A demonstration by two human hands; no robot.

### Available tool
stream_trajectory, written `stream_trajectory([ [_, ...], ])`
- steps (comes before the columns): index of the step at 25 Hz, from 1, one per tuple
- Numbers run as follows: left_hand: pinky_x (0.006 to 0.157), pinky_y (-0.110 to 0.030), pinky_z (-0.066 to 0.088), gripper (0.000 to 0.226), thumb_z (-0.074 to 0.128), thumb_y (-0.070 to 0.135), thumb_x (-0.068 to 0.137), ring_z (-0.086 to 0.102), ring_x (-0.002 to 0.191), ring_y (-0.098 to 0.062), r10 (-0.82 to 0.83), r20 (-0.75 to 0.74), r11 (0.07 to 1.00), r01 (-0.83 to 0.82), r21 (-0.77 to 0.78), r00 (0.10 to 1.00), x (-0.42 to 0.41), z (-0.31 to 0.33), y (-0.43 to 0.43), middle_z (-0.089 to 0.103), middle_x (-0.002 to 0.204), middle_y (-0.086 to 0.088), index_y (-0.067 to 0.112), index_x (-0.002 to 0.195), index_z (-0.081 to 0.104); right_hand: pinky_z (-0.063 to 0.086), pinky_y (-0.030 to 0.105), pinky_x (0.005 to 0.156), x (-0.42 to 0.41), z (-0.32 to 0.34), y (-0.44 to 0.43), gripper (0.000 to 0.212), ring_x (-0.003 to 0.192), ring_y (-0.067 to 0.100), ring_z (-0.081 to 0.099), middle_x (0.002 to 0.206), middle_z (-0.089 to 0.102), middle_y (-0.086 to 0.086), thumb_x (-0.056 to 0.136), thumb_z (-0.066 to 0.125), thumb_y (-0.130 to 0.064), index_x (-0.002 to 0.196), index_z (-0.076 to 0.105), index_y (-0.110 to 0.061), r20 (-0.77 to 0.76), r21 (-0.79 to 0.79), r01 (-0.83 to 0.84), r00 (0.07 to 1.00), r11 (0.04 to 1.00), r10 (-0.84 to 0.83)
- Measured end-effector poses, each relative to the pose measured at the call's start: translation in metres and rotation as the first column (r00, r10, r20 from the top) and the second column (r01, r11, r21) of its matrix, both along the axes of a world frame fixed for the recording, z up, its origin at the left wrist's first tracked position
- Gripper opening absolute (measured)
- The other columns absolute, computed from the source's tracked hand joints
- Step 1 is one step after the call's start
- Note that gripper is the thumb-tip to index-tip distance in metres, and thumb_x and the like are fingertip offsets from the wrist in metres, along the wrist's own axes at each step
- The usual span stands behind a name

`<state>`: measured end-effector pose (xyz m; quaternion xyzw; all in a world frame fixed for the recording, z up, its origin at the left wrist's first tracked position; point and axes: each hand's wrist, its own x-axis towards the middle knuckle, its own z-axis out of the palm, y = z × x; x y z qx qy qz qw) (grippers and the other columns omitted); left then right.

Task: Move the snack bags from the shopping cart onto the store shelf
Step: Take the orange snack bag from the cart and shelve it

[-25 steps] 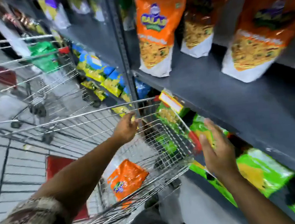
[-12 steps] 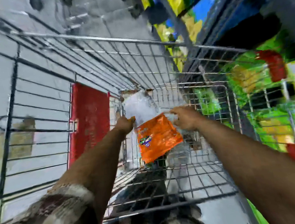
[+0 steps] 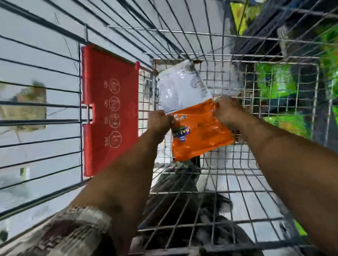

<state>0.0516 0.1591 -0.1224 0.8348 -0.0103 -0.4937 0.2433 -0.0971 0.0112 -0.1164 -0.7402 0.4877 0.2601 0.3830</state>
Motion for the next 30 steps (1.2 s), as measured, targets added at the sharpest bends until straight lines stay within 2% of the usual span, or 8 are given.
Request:
stream_trajectory([
  [7,0.039,-0.016,0.041,0.039,0.063,0.007,0.085,0.044,0.033,-0.008,0.016,-0.158,0.985,-0.042,-0.168,0.987,0.0,0.08,-0.012,0.04,0.05,-0.006,0.014,0.052,0.042,0.038,0.022,0.053,-0.019,0.077,-0.027,0.01,0.059,0.007,0.053,0.07,0.063,-0.003,0.084,0.062,-0.019,0.075,0.064,-0.018,0.191,0.143,0.082,0.975,0.986,-0.109],
  [12,0.031,-0.018,0.029,0.025,0.064,0.015,0.086,0.035,0.025,-0.001,-0.246,-0.044,0.929,0.223,-0.297,0.968,-0.01,0.159,-0.033,0.041,0.037,0.006,0.011,0.065,0.052,0.039,0.013,0.042,-0.071,0.158,-0.023,0.012,0.037,-0.004,0.049,0.05,0.058,-0.007,0.085,0.059,-0.001,0.074,0.059,-0.007,0.319,0.394,0.266,0.858,0.88,-0.402],
  [15,0.033,-0.011,0.038,0.018,0.065,0.005,0.085,0.049,0.031,0.002,-0.325,-0.012,0.848,0.285,-0.447,0.946,-0.032,0.211,-0.05,0.057,0.051,0.002,0.011,0.099,0.055,0.037,0.017,0.04,-0.118,0.215,-0.004,0.024,0.035,0.003,0.048,0.044,0.055,-0.005,0.083,0.058,0.002,0.064,0.056,-0.011,0.375,0.54,0.474,0.604,0.695,-0.703],
  [19,0.052,-0.021,0.054,0.013,0.068,0.01,0.079,0.063,0.056,-0.01,-0.567,-0.135,0.674,0.363,-0.643,0.813,-0.054,0.255,-0.09,0.069,0.074,-0.009,0.007,0.09,0.062,0.029,0.012,0.036,-0.181,0.285,0.016,0.037,0.03,0.004,0.041,0.035,0.047,-0.005,0.086,0.038,0.0,0.055,0.05,-0.016,0.368,0.65,0.611,0.268,0.452,-0.89],
  [21,0.06,-0.035,0.06,0.044,0.079,0.035,0.066,0.066,0.062,-0.017,-0.576,-0.121,0.647,0.36,-0.672,0.809,-0.08,0.281,-0.118,0.069,0.083,-0.016,0.005,0.092,0.062,0.027,0.013,0.038,-0.214,0.318,0.022,0.045,0.029,0.004,0.041,0.035,0.048,-0.005,0.089,0.033,-0.007,0.048,0.051,-0.015,0.382,0.671,0.653,0.102,0.352,-0.919],
  [23,0.045,-0.022,0.054,0.023,0.062,0.03,0.084,0.06,0.044,-0.01,-0.607,-0.198,0.611,0.293,-0.735,0.769,-0.123,0.321,-0.146,0.067,0.058,-0.006,0.01,0.075,0.059,0.029,0.013,0.039,-0.245,0.353,0.025,0.057,0.03,0.005,0.041,0.035,0.049,-0.005,0.088,0.032,-0.014,0.036,0.055,-0.014,0.43,0.68,0.666,-0.023,0.307,-0.903],
  [26,0.034,-0.011,0.041,0.048,0.035,0.006,0.095,0.049,0.032,-0.003,-0.739,-0.251,0.531,0.311,-0.788,0.625,-0.196,0.379,-0.188,0.055,0.038,0.003,0.014,0.052,0.056,0.03,0.013,0.037,-0.284,0.41,0.027,0.035,0.035,0.006,0.039,0.038,0.05,-0.003,0.071,0.046,-0.02,0.037,0.055,-0.014,0.511,0.728,0.619,-0.204,0.295,-0.835],
  [30,0.033,-0.008,0.036,0.039,0.034,0.013,0.096,0.045,0.028,0.0,-0.726,-0.323,0.586,0.3,-0.753,0.607,-0.267,0.414,-0.243,0.051,0.033,0.007,0.018,0.061,0.05,0.022,0.016,0.046,-0.327,0.448,0.015,0.012,0.037,0.006,0.033,0.042,0.043,-0.007,0.06,0.053,-0.026,0.052,0.045,-0.022,0.586,0.696,0.662,-0.302,0.276,-0.752],
])
